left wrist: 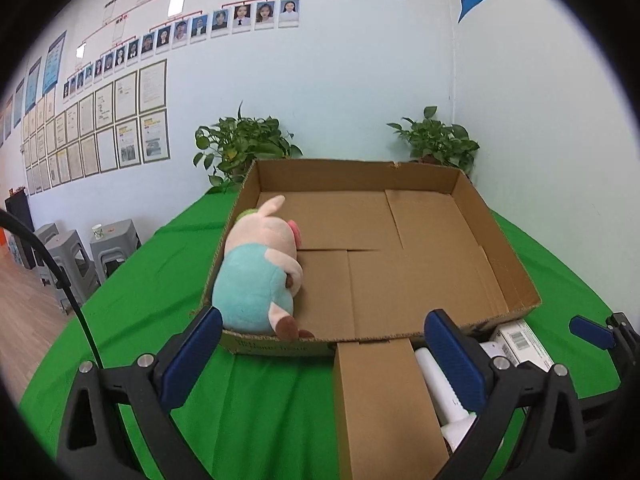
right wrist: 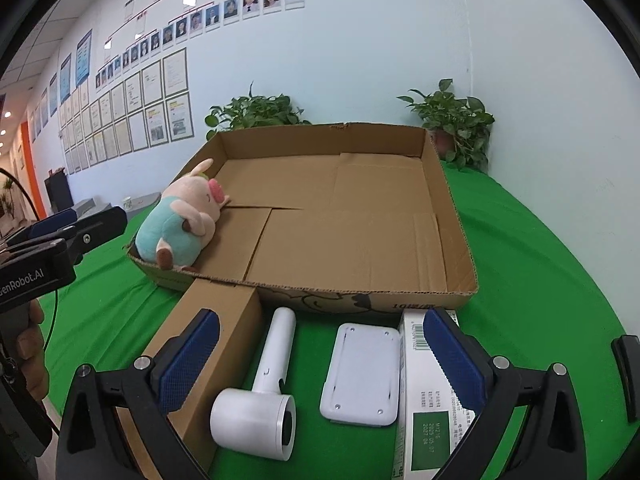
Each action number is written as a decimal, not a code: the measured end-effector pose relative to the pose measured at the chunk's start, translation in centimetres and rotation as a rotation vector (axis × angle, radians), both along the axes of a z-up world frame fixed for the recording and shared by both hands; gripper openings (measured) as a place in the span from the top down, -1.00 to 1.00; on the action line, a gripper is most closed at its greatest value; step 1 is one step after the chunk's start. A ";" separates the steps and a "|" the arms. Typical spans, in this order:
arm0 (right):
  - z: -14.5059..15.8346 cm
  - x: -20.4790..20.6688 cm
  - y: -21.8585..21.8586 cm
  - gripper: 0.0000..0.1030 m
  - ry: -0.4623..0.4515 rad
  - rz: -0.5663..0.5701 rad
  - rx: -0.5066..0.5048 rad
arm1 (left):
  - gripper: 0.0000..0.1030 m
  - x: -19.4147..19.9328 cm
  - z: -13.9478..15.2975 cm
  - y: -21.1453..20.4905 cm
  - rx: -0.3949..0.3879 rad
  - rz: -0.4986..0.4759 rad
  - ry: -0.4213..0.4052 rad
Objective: Organize objects
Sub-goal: 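Withdraw the left tool and move it toward the long brown box, then grasp the long brown cardboard box with the left tool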
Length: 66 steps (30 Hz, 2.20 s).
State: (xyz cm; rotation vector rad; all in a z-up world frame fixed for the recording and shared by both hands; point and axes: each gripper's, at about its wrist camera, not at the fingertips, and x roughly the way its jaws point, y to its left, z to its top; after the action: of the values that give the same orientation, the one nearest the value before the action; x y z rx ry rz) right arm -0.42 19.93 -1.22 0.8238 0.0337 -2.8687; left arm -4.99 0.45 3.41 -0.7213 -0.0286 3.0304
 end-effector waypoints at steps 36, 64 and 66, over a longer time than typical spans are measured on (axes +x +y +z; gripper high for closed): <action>-4.0 0.1 -2.5 -1.00 -0.191 0.233 -0.046 | -0.94 -0.1 -2.8 -0.5 0.063 -0.108 -0.143; -7.9 2.0 -11.0 -1.00 -0.386 0.413 -0.060 | -0.12 -0.1 -8.4 -0.7 0.323 -0.379 -0.474; -7.9 2.0 -11.2 -1.00 -0.386 0.401 -0.049 | -0.12 0.0 -8.4 -0.8 0.335 -0.378 -0.480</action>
State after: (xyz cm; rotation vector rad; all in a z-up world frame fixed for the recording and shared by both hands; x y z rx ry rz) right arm 1.59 8.72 -9.08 1.1909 0.0728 -2.2956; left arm -4.97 -0.39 -4.95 -1.2270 -0.3541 2.3565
